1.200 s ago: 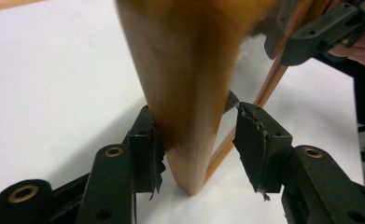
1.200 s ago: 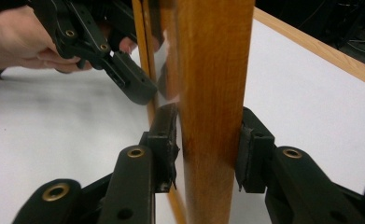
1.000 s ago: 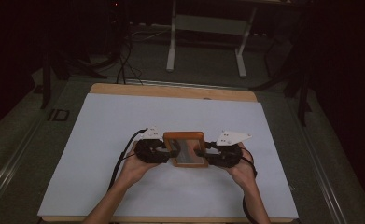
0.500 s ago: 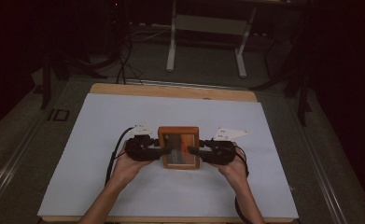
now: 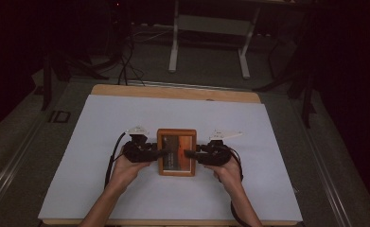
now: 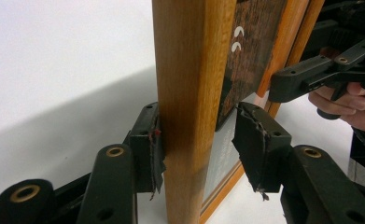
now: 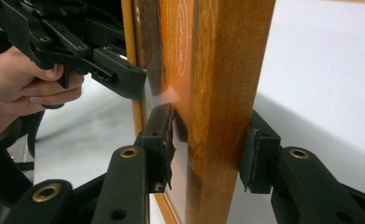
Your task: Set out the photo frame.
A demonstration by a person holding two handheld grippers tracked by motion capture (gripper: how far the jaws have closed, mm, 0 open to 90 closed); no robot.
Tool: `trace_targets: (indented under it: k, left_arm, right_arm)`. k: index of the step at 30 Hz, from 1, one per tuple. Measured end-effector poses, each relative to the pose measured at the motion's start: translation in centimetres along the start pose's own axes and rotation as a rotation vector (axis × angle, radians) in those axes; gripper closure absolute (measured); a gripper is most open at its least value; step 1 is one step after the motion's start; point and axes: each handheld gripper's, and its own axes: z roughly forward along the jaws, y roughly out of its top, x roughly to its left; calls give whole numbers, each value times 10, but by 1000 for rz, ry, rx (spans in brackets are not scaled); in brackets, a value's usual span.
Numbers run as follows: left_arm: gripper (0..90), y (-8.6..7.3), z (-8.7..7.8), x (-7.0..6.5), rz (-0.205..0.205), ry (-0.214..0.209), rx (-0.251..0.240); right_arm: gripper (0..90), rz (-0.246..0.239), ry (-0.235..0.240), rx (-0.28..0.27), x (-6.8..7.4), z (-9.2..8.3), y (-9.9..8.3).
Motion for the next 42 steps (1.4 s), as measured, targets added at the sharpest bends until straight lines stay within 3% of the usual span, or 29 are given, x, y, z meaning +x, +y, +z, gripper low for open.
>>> trace_targets:
  k: [12, 20, 26, 35, 40, 42]
  left_arm:
    - [570, 0, 5, -5, 27, 48, -8]
    - [511, 0, 6, -6, 38, 33, 16]
    - [440, -1, 6, -6, 39, 40, 28]
    - [384, 3, -17, 0, 27, 68, -28]
    - [373, 7, -34, 3, 32, 85, -55]
    - [371, 7, -34, 3, 32, 85, -55]
  right_arm:
    - [544, 23, -12, 5, -9, 4, -3]
    - [504, -72, -70, 55, 2, 4, -1]
    - [417, -69, -78, 60, 2, 3, -1]
    - [310, -68, -114, 43, 1, -16, 4]
    - [288, -75, -133, 8, 0, -35, 9]
    - [288, -76, -139, 0, -1, -39, 10]
